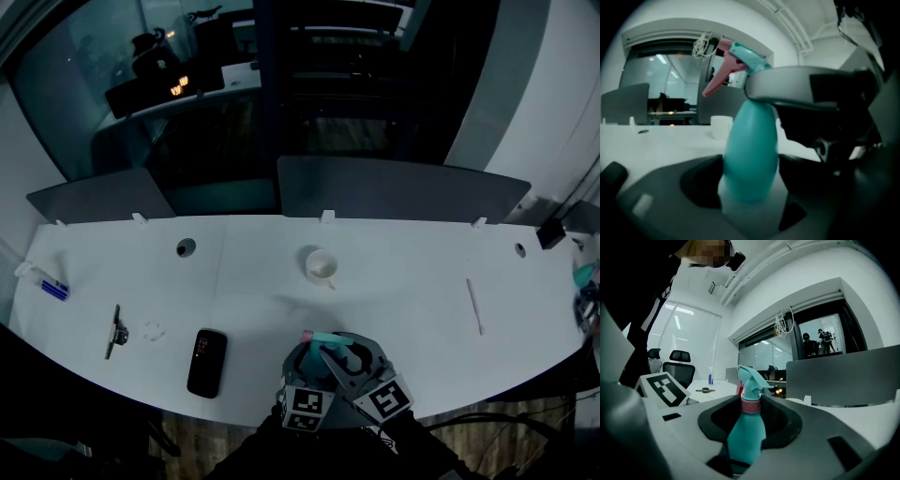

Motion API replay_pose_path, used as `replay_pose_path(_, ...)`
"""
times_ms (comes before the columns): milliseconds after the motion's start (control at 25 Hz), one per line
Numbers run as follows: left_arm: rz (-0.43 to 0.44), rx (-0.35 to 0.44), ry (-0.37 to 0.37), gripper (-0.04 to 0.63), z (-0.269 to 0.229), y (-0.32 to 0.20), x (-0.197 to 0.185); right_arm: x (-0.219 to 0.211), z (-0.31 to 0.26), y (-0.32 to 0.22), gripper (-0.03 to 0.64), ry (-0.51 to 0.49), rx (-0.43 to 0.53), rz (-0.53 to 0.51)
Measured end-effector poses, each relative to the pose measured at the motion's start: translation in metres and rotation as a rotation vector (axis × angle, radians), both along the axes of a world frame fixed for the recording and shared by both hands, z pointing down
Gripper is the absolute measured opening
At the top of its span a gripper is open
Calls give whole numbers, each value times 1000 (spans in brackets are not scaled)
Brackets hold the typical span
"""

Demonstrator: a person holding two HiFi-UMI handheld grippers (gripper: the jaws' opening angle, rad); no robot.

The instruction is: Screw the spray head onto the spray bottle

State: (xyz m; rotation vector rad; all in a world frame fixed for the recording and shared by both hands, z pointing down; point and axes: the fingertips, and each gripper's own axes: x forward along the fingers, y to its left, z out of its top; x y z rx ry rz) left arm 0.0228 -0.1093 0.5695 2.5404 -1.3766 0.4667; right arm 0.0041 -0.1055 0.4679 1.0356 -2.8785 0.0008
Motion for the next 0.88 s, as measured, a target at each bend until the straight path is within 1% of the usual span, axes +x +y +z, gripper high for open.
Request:
replay_pose_path(40,66,23,-7,377,-3,1,-3,0,1,0,126,5,-1,-5)
replay_pose_path(80,144,37,-12,392,-6,3,-6,-1,1,1,126,7,-3,-11)
replay_pose_path(120,234,30,-8,413,-7,4,-8,-1,0,1,126,6,-3,-18)
replay_pose_path(200,432,-29,6,413,-6,6,-3,-1,0,1,126,7,-1,-30)
replay_pose_path(240,520,-54,-4,411,-4,6,0,-1,0,1,126,8,-3,-34)
replay_pose_path(280,583,-63,-27,411,-4,6,4,-1,0,0,126,8,-8,-34)
replay_pose_path(320,613,-59,-50,390,-4,4,6,0,0,-1,126,8,-12,-30)
replay_pose_path(360,611,-48,-61,359,-5,3,8,1,1,-3,126,8,-14,-24)
replay_pose_path(400,580,-35,-55,356,-6,1,8,1,1,-4,126,6,-11,-19)
replay_pose_path(560,359,24,22,354,-8,2,6,2,0,-1,126,-38,17,11)
replay_pose_path(760,88,47,20,354,-8,-3,8,7,0,-1,126,-48,31,51)
replay_pose_path(800,66,49,17,355,-8,-3,7,7,0,-2,126,-47,33,48)
replay_pose_path(840,77,51,12,356,-8,-2,7,7,0,-2,126,-45,35,43)
replay_pose_path(880,113,51,5,357,-8,-2,5,6,0,-2,126,-42,36,38)
